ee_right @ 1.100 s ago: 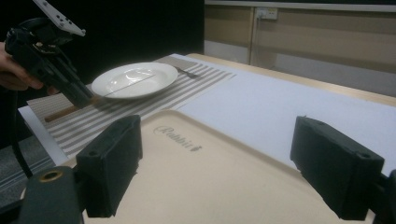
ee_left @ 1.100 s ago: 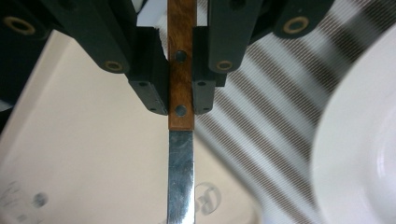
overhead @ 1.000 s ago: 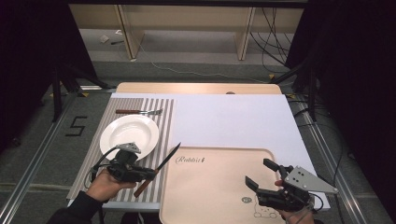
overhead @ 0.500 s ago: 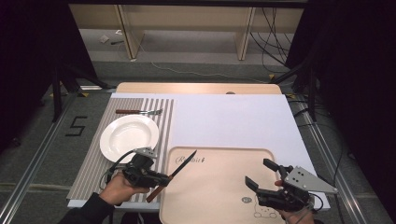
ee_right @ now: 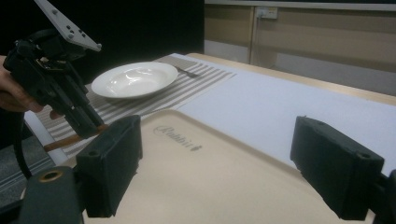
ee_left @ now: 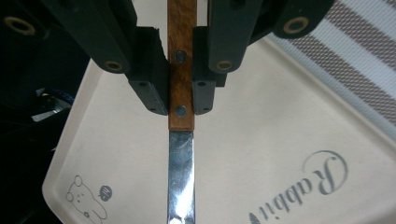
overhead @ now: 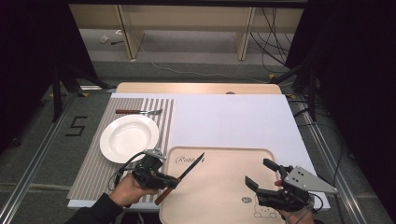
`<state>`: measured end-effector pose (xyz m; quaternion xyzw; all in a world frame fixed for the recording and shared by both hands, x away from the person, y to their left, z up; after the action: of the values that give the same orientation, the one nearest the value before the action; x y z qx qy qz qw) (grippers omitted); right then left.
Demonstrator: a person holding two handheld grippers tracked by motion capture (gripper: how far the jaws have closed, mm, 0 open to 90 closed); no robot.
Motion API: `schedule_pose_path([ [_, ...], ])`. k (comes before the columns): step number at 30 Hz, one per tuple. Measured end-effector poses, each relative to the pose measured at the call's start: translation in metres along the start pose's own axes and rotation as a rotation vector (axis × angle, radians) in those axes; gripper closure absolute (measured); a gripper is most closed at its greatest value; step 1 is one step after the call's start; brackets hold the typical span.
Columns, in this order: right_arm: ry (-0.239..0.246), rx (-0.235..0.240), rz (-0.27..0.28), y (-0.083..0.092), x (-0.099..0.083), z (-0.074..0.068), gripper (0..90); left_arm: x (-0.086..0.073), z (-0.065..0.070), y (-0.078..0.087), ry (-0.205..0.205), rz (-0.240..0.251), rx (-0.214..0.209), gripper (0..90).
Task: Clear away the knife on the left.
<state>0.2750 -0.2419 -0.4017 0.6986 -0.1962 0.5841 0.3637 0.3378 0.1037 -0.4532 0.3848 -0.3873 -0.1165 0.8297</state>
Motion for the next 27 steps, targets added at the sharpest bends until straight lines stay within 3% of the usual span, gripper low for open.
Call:
schedule_pose_path([
  [8, -0.002, -0.001, 0.000, 0.000, 0.000, 0.000, 17.8, 0.003, 0.006, -0.014, 0.019, -0.030, -0.007, 76.9],
  [27, -0.002, 0.000, 0.001, 0.000, 0.000, 0.000, 17.7, -0.002, 0.012, -0.040, 0.017, -0.121, -0.020, 76.9],
])
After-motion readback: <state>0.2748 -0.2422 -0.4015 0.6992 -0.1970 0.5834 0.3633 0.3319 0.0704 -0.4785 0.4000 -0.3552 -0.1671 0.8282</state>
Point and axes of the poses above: each handheld gripper's, and its own axes: y roughly backward along the jaws, x roughly out of its top, z roughly to its right, the point moved 3 cm from there along -y, roughly forward along the jaws, and after that the axes turned 1 degree about x, right-handed, at the moved point
